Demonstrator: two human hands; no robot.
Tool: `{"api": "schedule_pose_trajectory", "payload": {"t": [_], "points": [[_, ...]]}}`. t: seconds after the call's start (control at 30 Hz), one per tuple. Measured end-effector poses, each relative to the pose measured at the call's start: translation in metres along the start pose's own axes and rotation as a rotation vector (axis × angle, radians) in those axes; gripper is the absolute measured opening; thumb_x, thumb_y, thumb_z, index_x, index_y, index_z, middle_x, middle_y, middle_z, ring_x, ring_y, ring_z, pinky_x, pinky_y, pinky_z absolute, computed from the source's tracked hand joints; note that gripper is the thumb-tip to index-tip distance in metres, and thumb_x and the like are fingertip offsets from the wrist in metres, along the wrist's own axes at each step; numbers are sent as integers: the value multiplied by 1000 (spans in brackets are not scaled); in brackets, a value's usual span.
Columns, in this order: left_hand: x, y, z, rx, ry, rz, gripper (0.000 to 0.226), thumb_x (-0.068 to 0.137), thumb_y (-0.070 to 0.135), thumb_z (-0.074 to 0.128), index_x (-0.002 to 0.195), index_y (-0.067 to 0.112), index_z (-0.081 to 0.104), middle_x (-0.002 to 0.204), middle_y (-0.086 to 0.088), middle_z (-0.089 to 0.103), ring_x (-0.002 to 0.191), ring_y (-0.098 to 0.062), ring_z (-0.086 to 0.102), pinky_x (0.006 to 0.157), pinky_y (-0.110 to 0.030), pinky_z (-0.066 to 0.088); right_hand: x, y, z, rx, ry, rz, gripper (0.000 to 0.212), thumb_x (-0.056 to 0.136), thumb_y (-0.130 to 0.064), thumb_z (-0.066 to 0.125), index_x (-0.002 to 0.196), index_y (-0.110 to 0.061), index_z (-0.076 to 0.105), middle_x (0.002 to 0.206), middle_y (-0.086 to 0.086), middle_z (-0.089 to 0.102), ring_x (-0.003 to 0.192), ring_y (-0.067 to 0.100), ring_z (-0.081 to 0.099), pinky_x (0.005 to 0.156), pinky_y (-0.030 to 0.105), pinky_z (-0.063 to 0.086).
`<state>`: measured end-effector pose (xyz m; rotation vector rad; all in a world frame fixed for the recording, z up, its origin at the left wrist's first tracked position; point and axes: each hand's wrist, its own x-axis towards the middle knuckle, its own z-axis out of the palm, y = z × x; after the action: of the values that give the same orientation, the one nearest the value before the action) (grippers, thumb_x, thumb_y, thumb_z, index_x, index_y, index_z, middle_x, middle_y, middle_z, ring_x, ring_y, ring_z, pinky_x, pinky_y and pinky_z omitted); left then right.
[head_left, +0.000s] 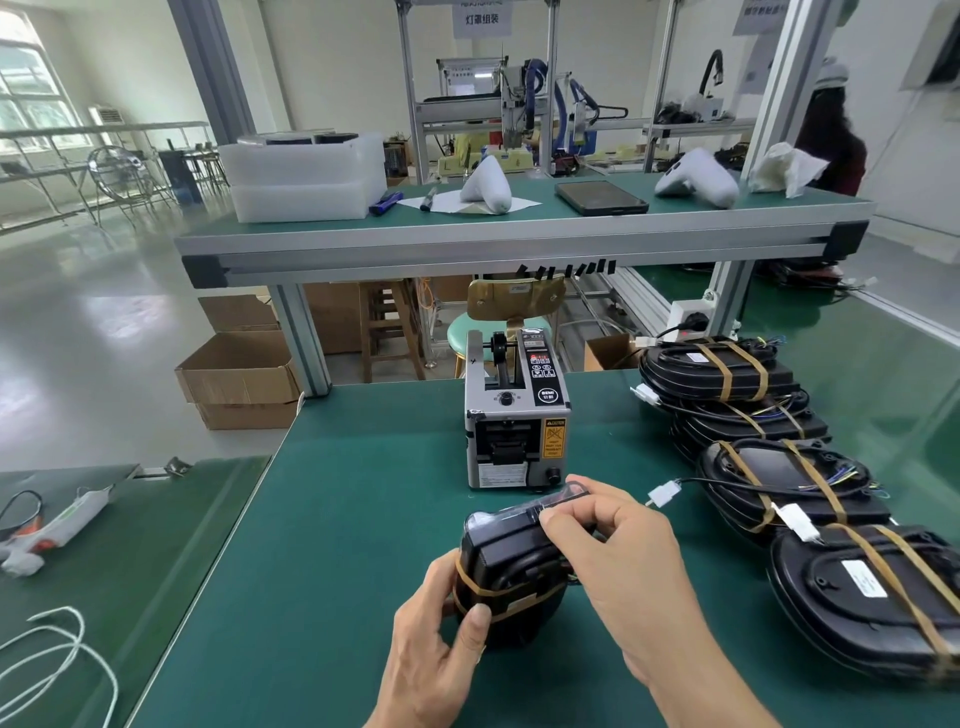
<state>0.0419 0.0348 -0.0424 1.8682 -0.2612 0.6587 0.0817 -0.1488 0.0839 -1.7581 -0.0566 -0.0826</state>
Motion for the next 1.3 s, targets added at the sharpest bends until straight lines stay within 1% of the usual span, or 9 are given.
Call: {"api": "schedule_pose_trajectory", "payload": {"t": [0.1,0.4,0.53,0.67,0.73,0.87,1.07,1.2,1.3], "points": [[0,-1,1,1,1,1,39,103,40,55,142,35,56,101,2,73,78,-18,73,73,-30,60,1,0,0,-11,11,6,19,69,-49,74,71,-31,81,111,-28,66,114,-11,59,103,44,53],[-1,-6,1,19,-8,-4,50,105,58,52,145,28,55,108,2,75,85,-21,74,76,-33,60,2,5,2,-86,58,4,10,73,-42,85,71,-36,77,107,-27,67,106,-13,60,101,40,53],[-1,-6,1,20,-8,-6,51,106,59,52,146,29,54,109,2,75,85,-23,73,75,-36,60,3,2,2,2,79,78,33,55,-59,79,74,-33,71,103,-23,72,97,3,68,89,44,60],[0,-5,2,17,-5,-23,49,105,60,51,144,31,55,104,1,75,85,-23,73,76,-40,61,12,13,3,139,81,107,20,79,-26,86,73,-23,68,88,-9,76,77,8,68,73,27,56],[0,-2,2,4,8,-35,45,105,59,51,142,34,56,96,3,74,76,-19,72,73,-38,62,20,18,2,277,122,151,12,89,-14,78,82,-20,70,87,-2,77,79,13,67,77,28,53],[0,0,2,7,15,-33,36,104,45,53,139,36,56,87,6,70,66,-9,65,68,-21,57,26,43,-8,641,68,334,13,104,-26,59,109,-19,69,94,7,79,79,19,73,79,35,52],[0,-2,-1,36,95,-134,25,104,50,46,124,42,58,85,9,69,67,-6,57,65,-13,45,-5,111,-8,109,129,216,19,102,-15,64,91,-18,78,78,0,79,84,23,78,75,33,58],[7,-4,-4,-75,373,-444,26,106,62,44,111,51,67,98,21,74,89,7,66,76,-4,47,-21,122,-6,-184,62,66,21,90,-20,78,75,-34,76,63,-11,72,62,7,69,66,11,48],[20,-16,-28,-270,537,-648,37,106,56,42,117,37,72,120,7,76,119,-9,68,110,-38,49,-18,121,-5,-238,49,0,19,87,-22,79,77,-38,74,57,-13,68,58,12,65,61,11,45]]}}
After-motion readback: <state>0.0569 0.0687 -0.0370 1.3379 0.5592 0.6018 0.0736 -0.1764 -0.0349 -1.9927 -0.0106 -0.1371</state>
